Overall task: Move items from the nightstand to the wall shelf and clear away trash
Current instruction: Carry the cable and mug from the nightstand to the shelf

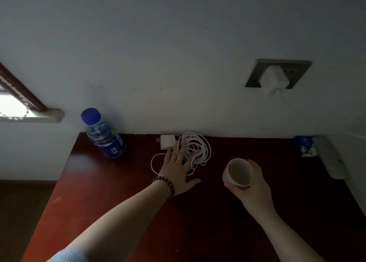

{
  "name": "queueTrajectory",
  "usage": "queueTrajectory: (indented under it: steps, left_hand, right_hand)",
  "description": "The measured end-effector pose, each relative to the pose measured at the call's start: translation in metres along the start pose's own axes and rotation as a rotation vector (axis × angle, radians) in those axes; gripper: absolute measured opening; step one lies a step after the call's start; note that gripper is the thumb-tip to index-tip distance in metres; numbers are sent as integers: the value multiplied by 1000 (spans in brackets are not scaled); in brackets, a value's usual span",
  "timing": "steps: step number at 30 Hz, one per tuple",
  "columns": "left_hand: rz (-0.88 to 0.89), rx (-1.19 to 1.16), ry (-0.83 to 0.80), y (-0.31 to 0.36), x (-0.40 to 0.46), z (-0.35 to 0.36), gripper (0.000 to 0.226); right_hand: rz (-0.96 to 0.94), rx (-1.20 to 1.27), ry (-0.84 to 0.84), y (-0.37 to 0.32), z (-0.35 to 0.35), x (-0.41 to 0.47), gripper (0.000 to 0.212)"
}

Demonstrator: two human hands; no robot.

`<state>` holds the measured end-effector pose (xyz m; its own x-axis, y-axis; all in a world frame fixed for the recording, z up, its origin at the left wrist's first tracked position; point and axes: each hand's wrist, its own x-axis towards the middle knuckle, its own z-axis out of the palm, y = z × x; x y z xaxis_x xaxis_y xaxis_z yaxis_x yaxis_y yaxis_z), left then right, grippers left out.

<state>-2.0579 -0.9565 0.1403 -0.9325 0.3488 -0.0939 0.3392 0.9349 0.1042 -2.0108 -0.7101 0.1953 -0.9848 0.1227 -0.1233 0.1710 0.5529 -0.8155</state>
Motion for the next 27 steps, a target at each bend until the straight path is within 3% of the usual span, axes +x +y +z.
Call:
queueTrajectory:
  steps: [5,14,19,24,27]
  left_hand:
    - [-23,-30,-1,36,33,2,76]
    - [-211,19,-23,24,50,5,71]
    - [-286,-159,-61,36,48,-13,71]
    - [-446,-184,187,60,24,-38,83]
    - [-297,-196,357,85,13,-42,71]
  right_hand:
    - [3,-11,10,3,-4,2,98]
    - [-21,-70,47,18,-26,25,100]
    - [-50,-93,54,23,-33,51,103]
    - [-68,-44,79,25,-37,79,96]
    - [-46,-35,111,30,-45,90,98]
